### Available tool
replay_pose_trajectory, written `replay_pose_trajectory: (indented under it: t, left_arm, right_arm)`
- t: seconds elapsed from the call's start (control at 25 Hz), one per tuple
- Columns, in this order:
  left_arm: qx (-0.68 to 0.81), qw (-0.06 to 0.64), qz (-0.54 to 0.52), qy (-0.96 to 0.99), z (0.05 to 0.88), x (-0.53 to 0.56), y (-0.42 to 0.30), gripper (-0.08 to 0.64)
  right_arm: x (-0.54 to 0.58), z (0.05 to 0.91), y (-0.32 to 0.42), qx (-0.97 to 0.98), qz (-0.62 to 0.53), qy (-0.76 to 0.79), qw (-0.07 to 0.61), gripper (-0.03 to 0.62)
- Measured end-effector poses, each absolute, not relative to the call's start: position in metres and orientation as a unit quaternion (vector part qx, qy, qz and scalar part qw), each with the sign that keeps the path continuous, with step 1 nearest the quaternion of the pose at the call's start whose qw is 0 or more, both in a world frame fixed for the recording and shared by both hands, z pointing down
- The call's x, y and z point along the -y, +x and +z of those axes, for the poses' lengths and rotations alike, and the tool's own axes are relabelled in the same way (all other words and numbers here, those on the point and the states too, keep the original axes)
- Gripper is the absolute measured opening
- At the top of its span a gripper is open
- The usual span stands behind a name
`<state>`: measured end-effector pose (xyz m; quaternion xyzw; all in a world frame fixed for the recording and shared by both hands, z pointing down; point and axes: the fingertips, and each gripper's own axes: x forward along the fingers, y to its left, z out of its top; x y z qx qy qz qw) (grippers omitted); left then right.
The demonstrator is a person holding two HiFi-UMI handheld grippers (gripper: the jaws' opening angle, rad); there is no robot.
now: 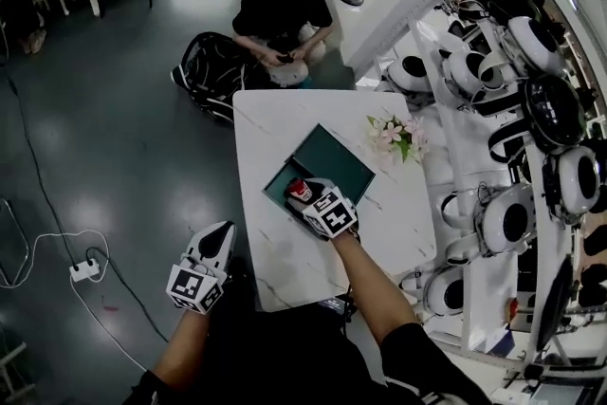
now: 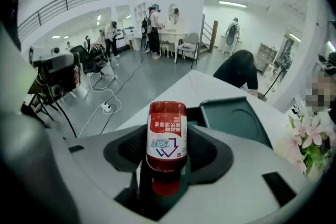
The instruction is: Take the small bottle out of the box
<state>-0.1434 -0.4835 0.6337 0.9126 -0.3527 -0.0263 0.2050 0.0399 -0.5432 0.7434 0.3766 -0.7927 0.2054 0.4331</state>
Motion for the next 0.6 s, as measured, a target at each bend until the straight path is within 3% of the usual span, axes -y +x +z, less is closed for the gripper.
replay_pose_trajectory:
  t: [0.6]
  left_arm:
    - [0.312,0.105,-0.029,0.944,0.542,0.473,-0.108,0.017]
  right_arm:
    - [0.476,0.508,0.074,0.856,0.083,0.508,0.039,0.236]
